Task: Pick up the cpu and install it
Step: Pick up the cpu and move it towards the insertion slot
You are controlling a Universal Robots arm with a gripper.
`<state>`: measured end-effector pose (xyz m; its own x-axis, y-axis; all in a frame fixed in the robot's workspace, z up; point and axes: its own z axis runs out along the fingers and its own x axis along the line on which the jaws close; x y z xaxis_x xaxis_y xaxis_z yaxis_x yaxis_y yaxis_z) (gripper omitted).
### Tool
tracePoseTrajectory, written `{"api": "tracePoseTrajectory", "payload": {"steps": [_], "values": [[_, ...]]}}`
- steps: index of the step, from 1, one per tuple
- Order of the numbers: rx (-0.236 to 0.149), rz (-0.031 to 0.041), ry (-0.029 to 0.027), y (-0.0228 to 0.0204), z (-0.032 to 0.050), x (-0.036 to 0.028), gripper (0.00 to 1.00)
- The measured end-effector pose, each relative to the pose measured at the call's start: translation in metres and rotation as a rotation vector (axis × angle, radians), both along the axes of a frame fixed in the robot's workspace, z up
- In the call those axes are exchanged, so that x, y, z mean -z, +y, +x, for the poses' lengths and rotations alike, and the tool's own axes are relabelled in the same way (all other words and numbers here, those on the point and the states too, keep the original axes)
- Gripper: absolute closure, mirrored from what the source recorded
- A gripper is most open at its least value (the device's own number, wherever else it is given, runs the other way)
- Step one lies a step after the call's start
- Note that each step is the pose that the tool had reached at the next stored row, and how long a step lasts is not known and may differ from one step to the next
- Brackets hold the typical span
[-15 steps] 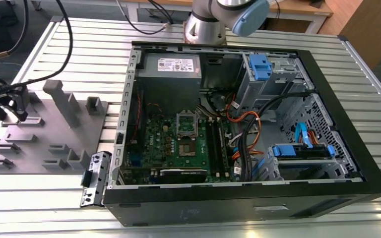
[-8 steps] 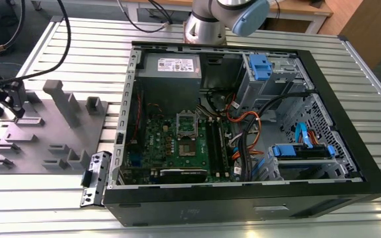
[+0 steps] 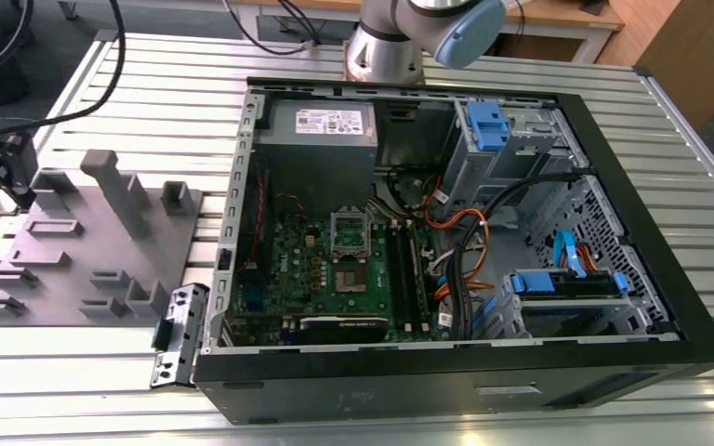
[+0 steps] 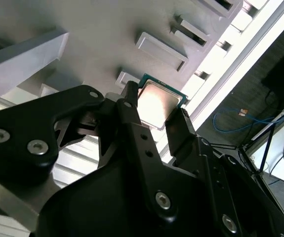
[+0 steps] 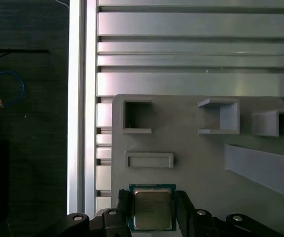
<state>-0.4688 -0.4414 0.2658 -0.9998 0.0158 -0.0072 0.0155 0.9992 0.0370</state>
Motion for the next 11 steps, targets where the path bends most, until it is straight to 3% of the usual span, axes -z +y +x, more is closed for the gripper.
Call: {"api": "tracePoseTrajectory", "payload": {"steps": [11], "values": [[0.000, 0.0002, -0.0001, 0.0000, 0.0000, -0.0473, 0.53]]}}
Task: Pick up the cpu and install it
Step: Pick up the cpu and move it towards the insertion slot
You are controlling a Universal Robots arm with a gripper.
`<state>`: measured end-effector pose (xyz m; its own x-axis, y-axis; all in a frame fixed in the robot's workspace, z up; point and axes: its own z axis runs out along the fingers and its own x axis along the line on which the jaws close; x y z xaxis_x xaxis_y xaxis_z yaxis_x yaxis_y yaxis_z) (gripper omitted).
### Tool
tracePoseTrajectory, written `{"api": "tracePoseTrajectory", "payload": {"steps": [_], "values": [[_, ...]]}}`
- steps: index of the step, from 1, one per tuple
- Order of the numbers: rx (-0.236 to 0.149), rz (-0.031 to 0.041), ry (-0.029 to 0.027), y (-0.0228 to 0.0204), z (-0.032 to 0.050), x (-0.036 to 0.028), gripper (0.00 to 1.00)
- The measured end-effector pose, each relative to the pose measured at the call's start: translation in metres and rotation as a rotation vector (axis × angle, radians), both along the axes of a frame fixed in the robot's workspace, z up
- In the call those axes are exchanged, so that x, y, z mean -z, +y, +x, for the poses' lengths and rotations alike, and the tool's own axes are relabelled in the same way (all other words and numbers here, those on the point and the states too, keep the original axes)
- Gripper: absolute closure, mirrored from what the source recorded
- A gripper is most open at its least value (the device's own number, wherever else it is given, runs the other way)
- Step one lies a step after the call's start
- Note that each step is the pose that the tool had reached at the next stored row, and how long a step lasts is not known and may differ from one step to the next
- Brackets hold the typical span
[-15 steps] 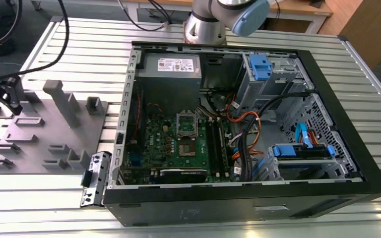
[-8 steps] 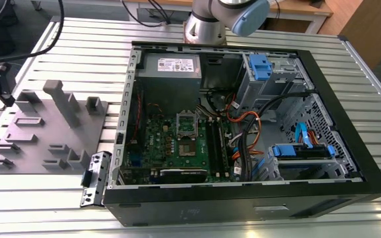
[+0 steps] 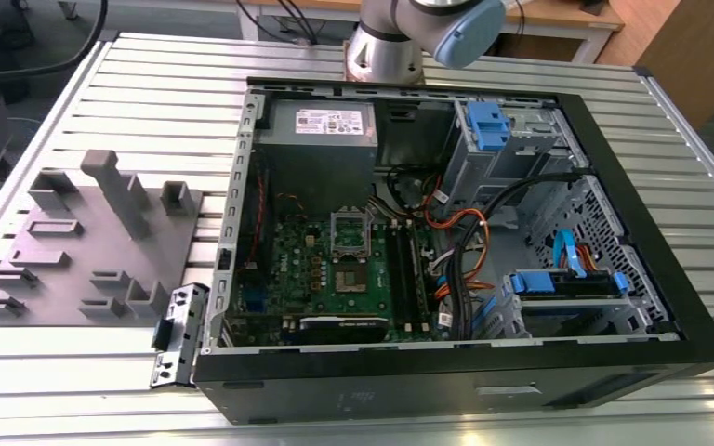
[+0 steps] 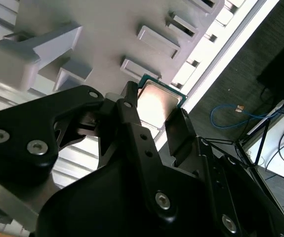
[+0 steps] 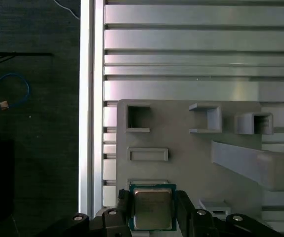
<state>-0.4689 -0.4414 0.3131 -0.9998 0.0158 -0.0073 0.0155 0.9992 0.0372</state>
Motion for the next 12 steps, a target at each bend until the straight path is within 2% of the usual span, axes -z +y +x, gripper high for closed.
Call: {"api": "tracePoseTrajectory", "payload": {"steps": [7, 10, 12], "values": [[0.000, 0.0000, 0.0001, 0.0000, 0.0000, -0.0306, 0.53], [0.000, 0.0000, 0.0001, 0.0000, 0.0000, -0.0391, 0.53], [0.000, 0.0001, -0.0002, 0.0000, 0.0000, -0.0399, 0.53]]}}
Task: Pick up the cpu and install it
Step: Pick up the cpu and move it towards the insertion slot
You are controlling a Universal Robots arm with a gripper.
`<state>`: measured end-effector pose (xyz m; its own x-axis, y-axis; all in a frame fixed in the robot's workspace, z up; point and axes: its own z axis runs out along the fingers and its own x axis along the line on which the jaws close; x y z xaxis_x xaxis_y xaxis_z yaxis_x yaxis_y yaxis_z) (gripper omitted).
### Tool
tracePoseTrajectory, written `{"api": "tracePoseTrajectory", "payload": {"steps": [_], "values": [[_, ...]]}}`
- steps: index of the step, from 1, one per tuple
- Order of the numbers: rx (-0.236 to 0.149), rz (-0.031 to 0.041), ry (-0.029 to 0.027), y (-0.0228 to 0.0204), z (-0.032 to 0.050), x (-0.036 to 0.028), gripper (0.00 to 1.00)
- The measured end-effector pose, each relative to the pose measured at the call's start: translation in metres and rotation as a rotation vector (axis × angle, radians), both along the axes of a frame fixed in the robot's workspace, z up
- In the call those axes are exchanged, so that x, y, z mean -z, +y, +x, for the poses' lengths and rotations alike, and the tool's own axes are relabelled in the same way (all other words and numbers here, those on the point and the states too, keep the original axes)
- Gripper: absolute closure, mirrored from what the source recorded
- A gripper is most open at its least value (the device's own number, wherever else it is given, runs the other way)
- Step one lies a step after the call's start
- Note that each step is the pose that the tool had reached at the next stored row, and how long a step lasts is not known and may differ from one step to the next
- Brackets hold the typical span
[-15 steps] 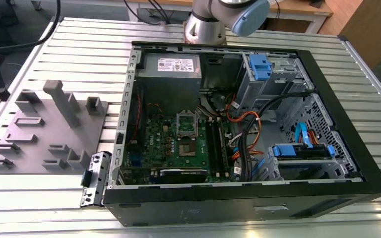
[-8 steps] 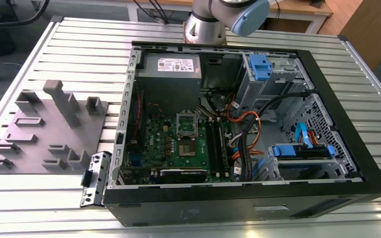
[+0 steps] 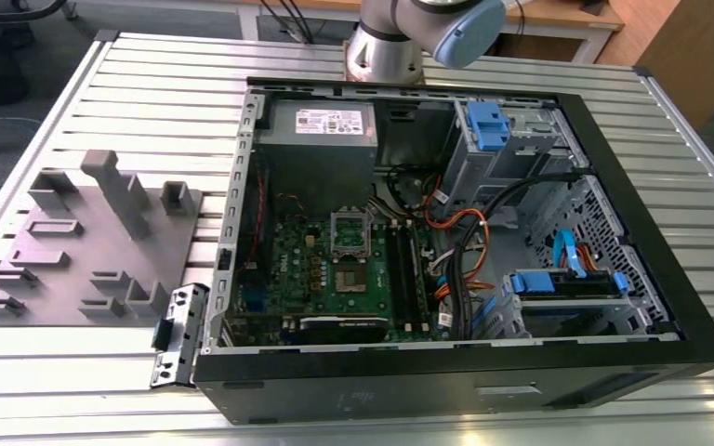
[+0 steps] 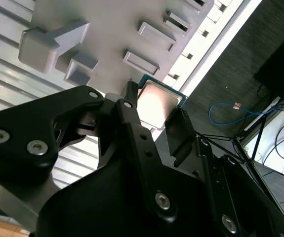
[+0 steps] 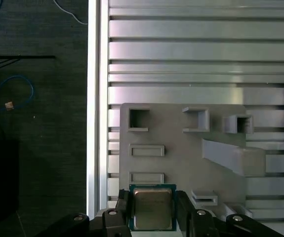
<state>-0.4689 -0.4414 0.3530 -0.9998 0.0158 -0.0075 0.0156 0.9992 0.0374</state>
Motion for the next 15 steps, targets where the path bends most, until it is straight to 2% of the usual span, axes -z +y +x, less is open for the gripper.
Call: {"api": "tracePoseTrajectory", "payload": {"steps": [6, 15], "values": [[0.000, -0.0002, 0.0004, -0.0001, 0.0014, -0.0007, 0.53], [0.000, -0.0001, 0.0002, 0.0000, 0.0132, -0.0006, 0.53]]}}
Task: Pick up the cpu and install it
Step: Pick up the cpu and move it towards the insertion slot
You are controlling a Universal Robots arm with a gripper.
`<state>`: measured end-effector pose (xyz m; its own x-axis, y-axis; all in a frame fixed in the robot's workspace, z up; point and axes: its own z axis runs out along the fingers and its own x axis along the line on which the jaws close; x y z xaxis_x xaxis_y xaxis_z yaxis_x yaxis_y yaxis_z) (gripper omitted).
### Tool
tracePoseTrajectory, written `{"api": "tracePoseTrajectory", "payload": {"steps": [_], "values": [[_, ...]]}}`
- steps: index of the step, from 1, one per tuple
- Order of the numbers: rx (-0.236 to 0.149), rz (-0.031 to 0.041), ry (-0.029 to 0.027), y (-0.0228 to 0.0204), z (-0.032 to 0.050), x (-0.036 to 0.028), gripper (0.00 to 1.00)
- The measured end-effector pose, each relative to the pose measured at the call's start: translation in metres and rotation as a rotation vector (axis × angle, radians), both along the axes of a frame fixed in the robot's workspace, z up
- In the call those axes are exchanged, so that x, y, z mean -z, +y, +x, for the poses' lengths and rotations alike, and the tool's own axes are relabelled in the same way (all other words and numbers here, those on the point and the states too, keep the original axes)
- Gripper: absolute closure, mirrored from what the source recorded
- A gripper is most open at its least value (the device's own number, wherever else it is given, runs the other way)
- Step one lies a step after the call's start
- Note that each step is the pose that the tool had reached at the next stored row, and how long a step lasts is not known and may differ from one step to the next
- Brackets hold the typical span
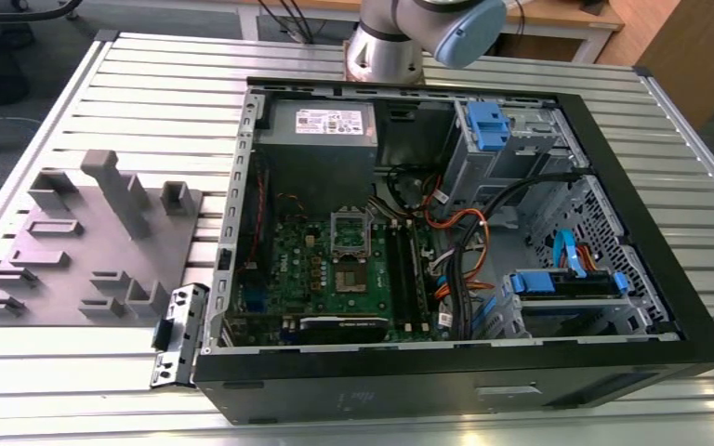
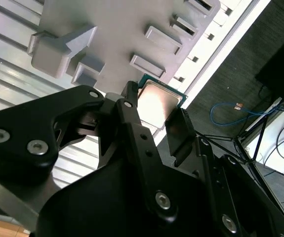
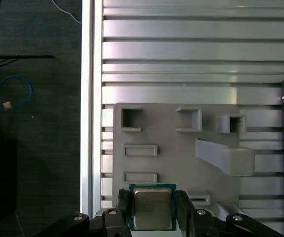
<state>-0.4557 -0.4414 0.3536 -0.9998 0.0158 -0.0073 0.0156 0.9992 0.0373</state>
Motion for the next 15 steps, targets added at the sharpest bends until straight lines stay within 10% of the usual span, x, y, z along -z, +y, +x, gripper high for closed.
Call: {"api": "tracePoseTrajectory", "payload": {"steps": [15], "values": [[0.000, -0.0001, 0.0001, 0.0000, 0.0223, -0.0001, 0.53]]}}
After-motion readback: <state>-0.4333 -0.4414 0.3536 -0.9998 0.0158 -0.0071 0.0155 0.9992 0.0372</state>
